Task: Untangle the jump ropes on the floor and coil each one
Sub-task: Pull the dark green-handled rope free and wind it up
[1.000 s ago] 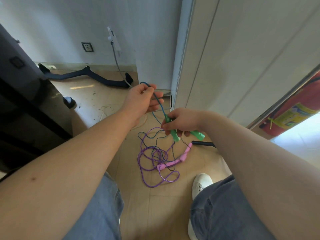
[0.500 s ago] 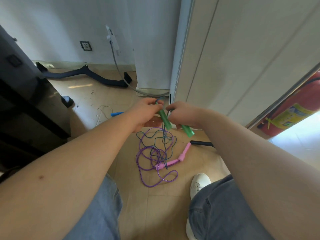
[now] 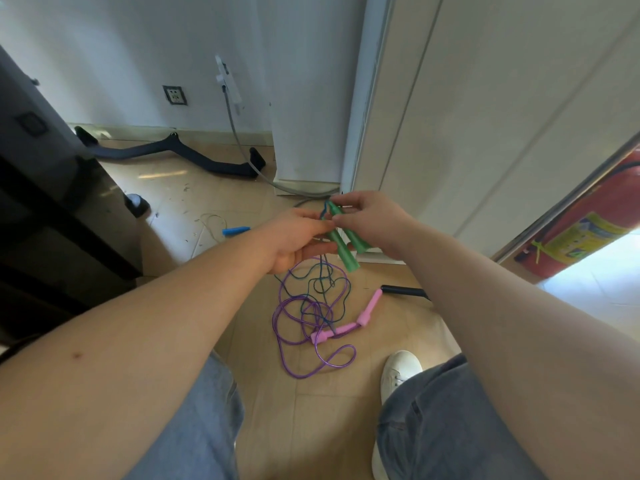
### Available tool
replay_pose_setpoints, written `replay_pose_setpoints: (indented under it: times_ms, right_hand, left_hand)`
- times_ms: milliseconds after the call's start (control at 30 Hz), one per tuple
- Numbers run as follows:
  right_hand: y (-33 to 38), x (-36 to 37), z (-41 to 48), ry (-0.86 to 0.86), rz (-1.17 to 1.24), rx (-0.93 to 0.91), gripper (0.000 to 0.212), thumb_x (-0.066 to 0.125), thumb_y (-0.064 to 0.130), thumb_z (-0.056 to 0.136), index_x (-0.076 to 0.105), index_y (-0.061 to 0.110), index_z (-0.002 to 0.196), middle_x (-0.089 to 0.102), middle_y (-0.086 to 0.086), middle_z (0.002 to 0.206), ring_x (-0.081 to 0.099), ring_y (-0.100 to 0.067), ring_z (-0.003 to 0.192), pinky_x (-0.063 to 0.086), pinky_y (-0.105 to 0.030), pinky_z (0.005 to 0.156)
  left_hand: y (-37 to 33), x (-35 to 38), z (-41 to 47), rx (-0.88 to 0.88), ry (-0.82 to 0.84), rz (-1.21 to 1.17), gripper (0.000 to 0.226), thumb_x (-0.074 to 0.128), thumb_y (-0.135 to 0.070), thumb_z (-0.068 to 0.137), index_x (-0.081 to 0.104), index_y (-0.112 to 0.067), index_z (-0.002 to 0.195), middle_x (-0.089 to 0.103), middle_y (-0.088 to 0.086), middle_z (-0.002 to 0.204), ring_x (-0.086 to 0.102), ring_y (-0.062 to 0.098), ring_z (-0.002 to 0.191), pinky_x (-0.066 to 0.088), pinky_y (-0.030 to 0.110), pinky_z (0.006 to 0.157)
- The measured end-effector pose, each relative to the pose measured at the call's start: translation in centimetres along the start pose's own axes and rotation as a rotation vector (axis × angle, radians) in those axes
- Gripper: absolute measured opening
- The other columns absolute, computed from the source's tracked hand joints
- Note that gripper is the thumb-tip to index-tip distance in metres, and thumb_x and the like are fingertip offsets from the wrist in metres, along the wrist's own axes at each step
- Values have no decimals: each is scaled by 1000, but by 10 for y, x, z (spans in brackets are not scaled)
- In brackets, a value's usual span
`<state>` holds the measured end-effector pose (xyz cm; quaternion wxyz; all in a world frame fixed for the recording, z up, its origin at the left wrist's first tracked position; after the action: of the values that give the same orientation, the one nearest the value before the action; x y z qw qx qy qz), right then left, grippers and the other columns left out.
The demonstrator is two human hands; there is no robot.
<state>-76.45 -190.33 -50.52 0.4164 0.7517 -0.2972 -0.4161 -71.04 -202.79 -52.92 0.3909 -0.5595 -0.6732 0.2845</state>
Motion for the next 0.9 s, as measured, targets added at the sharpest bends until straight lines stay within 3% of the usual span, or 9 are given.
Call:
replay_pose_setpoints:
  times_ms: [67,167,333,400,467,600,733,833,900]
  right_hand:
    - [-1,3,0,21,-58,-29,39,67,15,93,64,27,130,73,3,113,72,-13,92,61,-34,85]
    - [-1,9,0,83,-60,-60,43,62,12,95,60,25,135,72,-1,117,75,-22,91,62,-45,83]
    - [11,15,-6,84,-266,-176,59,61,10,93,47,27,148,66,3,129,67,-15,109,54,-34,98]
    - [12,15,-5,80,-228,-158,59,61,15,93,46,27,149,66,1,124,71,-23,99,60,-37,88]
    - [9,15,-5,120,-220,-101,40,58,23,97,57,22,137,67,-3,115,72,-21,92,63,-37,77]
    - [-7,17,-10,302,-102,94,27,48,33,105,58,10,114,69,-14,104,68,-23,70,58,-35,68]
    - [-9,14,-14,389,-149,93,20,46,31,106,54,13,103,55,-6,73,44,-16,54,39,-32,55]
    - [-7,18,-16,405,-133,102,17,46,29,106,53,15,99,47,-1,68,35,-12,50,34,-28,51]
    - [-7,18,-18,407,-139,110,18,48,29,105,55,13,102,45,-1,67,33,-12,50,34,-27,50]
  left_hand:
    - [-1,1,-3,-8,-8,-85,18,51,-5,102,62,1,114,74,18,98,74,27,87,62,23,68]
    - [-3,1,-3,2,-55,-163,26,51,-13,104,59,3,122,71,19,104,72,29,88,62,24,65]
    - [-3,-8,1,29,-140,-164,25,52,-23,104,61,-6,120,73,14,100,73,25,80,63,31,68]
    - [-6,-9,1,45,-137,-204,23,52,-21,104,63,-6,117,74,16,100,74,25,79,64,30,64]
    - [-11,-11,0,77,-135,-233,19,53,-19,104,64,-5,111,74,18,100,75,25,76,63,28,60]
    - [-12,-9,-1,98,-134,-185,19,54,-18,103,63,-5,113,72,20,110,74,28,84,63,29,66]
    - [-11,-10,-1,80,-133,8,27,42,-18,104,65,-6,109,76,16,100,76,26,81,63,29,63]
    - [-13,-15,0,94,-200,224,35,34,-20,99,67,-8,102,76,13,82,74,24,70,61,33,61]
    - [-16,-21,0,142,-268,412,37,33,-22,100,68,-8,99,73,14,83,69,24,68,59,33,61]
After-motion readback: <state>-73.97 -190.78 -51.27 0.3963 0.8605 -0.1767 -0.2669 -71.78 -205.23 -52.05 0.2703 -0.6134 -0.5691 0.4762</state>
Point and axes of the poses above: each hand's wrist, its own z-axis towards the middle knuckle, its own x-axis out of the palm, y = z × x, the point moved 6 cm from there along z, towards the middle knuckle
